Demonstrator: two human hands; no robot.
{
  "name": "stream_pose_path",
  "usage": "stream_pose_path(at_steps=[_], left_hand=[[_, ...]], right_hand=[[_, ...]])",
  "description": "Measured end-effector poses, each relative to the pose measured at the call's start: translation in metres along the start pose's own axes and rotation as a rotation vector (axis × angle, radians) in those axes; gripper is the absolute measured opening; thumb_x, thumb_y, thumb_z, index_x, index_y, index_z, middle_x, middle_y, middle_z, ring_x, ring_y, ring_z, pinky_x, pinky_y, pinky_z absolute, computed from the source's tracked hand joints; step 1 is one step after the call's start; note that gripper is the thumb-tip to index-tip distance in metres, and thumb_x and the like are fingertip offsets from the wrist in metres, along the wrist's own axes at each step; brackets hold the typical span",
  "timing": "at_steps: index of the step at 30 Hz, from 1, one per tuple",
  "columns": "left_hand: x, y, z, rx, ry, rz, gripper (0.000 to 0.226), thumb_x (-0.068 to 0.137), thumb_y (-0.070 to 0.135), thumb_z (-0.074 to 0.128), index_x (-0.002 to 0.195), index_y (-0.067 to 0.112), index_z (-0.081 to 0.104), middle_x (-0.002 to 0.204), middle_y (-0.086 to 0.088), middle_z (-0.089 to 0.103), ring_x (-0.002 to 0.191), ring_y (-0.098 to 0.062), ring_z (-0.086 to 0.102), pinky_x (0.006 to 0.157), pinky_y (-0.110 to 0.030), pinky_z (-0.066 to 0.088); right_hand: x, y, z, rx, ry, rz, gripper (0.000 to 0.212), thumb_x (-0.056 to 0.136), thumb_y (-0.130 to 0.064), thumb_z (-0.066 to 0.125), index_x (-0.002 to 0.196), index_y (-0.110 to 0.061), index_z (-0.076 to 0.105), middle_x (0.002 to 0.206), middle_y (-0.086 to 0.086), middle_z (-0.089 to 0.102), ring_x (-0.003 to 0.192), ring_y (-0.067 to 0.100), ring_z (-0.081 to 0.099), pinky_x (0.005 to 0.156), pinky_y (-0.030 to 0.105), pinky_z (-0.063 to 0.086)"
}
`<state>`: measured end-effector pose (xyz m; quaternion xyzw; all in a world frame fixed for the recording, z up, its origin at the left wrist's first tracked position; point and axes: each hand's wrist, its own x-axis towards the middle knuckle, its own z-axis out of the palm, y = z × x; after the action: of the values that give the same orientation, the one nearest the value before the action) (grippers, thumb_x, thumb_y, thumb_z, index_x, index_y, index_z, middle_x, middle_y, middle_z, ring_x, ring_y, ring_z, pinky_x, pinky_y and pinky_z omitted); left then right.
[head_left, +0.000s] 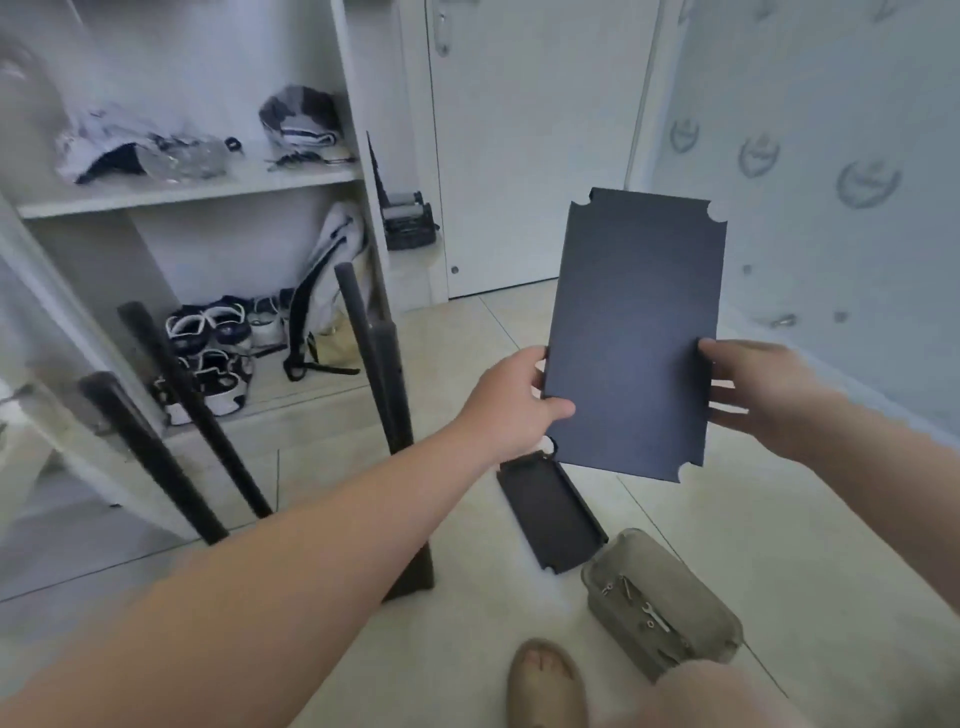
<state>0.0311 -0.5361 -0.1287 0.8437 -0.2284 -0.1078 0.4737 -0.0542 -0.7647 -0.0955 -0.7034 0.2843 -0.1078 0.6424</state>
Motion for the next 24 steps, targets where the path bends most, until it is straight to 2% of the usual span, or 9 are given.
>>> stream_pose_path(at_steps=[6,10,11,12,14,16,19,22,24], left_hand=[[-0.075,0.047,-0.102,-0.040,0.193,0.077,0.055,0.085,0.006,0.067,0.132,0.034,0.059,0.098,0.010,0.067,0.077,-0.016,0.066,0.082,-0.037,0.055],[-0.120,0.051,-0.170,-0.141,0.358,0.059,0.055,0.091,-0.002,0.060,0.138,0.026,0.057,0.122,0.004,0.069,0.104,-0.020,0.070,0.092,-0.041,0.053],[-0.130,0.048,-0.184,-0.172,0.386,0.063,0.053,0.092,-0.005,0.058,0.136,0.024,0.059,0.124,0.004,0.069,0.103,-0.012,0.070,0.093,-0.038,0.053],[-0.140,0.045,-0.198,-0.187,0.417,0.068,0.051,0.093,-0.007,0.056,0.135,0.021,0.061,0.125,0.003,0.069,0.099,-0.001,0.069,0.092,-0.026,0.052],[-0.158,0.033,-0.223,-0.192,0.482,0.061,0.049,0.094,-0.009,0.053,0.134,0.017,0.063,0.127,0.000,0.068,0.102,0.002,0.066,0.082,-0.003,0.047],[-0.171,0.016,-0.242,-0.216,0.512,0.041,0.050,0.094,-0.010,0.051,0.134,0.016,0.064,0.128,0.002,0.068,0.117,-0.009,0.062,0.095,-0.013,0.047],[-0.183,-0.010,-0.263,-0.217,0.526,0.015,0.050,0.096,-0.010,0.048,0.135,0.016,0.063,0.128,0.004,0.068,0.121,-0.013,0.061,0.110,-0.034,0.044],[-0.180,-0.032,-0.280,-0.165,0.570,-0.021,0.051,0.096,-0.009,0.048,0.136,0.018,0.062,0.130,0.009,0.066,0.124,-0.012,0.058,0.109,-0.031,0.043],[-0.174,-0.049,-0.285,-0.061,0.663,-0.062,0.046,0.097,0.000,0.054,0.136,0.022,0.061,0.133,0.008,0.062,0.126,-0.014,0.055,0.108,-0.033,0.042]], right_hand=[[-0.078,-0.082,0.037,0.045,-0.147,-0.158,0.014,0.102,-0.024,0.061,0.097,-0.013,0.068,0.089,0.000,0.075,0.075,0.017,0.075,0.065,0.031,0.058],[-0.118,-0.116,0.087,0.115,-0.306,-0.203,0.007,0.101,-0.014,0.062,0.097,-0.012,0.067,0.089,0.002,0.078,0.085,0.023,0.077,0.071,0.036,0.060],[-0.127,-0.121,0.101,0.137,-0.330,-0.207,0.006,0.100,-0.013,0.062,0.095,-0.011,0.066,0.089,0.004,0.078,0.086,0.025,0.077,0.074,0.039,0.061],[-0.135,-0.123,0.115,0.158,-0.346,-0.204,0.006,0.099,-0.012,0.063,0.094,-0.011,0.065,0.091,0.006,0.077,0.088,0.028,0.076,0.077,0.041,0.061],[-0.148,-0.124,0.141,0.195,-0.378,-0.177,0.003,0.099,-0.010,0.063,0.096,-0.009,0.063,0.098,0.010,0.076,0.091,0.031,0.076,0.078,0.042,0.061],[-0.158,-0.120,0.165,0.236,-0.430,-0.137,0.004,0.099,-0.007,0.063,0.102,-0.006,0.062,0.102,0.012,0.077,0.091,0.032,0.076,0.072,0.039,0.062],[-0.165,-0.113,0.198,0.275,-0.481,-0.070,0.006,0.097,-0.007,0.065,0.102,-0.004,0.062,0.103,0.016,0.077,0.091,0.034,0.076,0.071,0.038,0.062],[-0.160,-0.102,0.232,0.277,-0.505,-0.040,0.007,0.097,-0.009,0.067,0.095,-0.004,0.062,0.104,0.018,0.075,0.095,0.036,0.075,0.079,0.041,0.060],[-0.153,-0.094,0.254,0.298,-0.474,-0.055,0.013,0.098,-0.009,0.065,0.088,-0.005,0.059,0.101,0.017,0.073,0.094,0.035,0.075,0.077,0.039,0.061]])
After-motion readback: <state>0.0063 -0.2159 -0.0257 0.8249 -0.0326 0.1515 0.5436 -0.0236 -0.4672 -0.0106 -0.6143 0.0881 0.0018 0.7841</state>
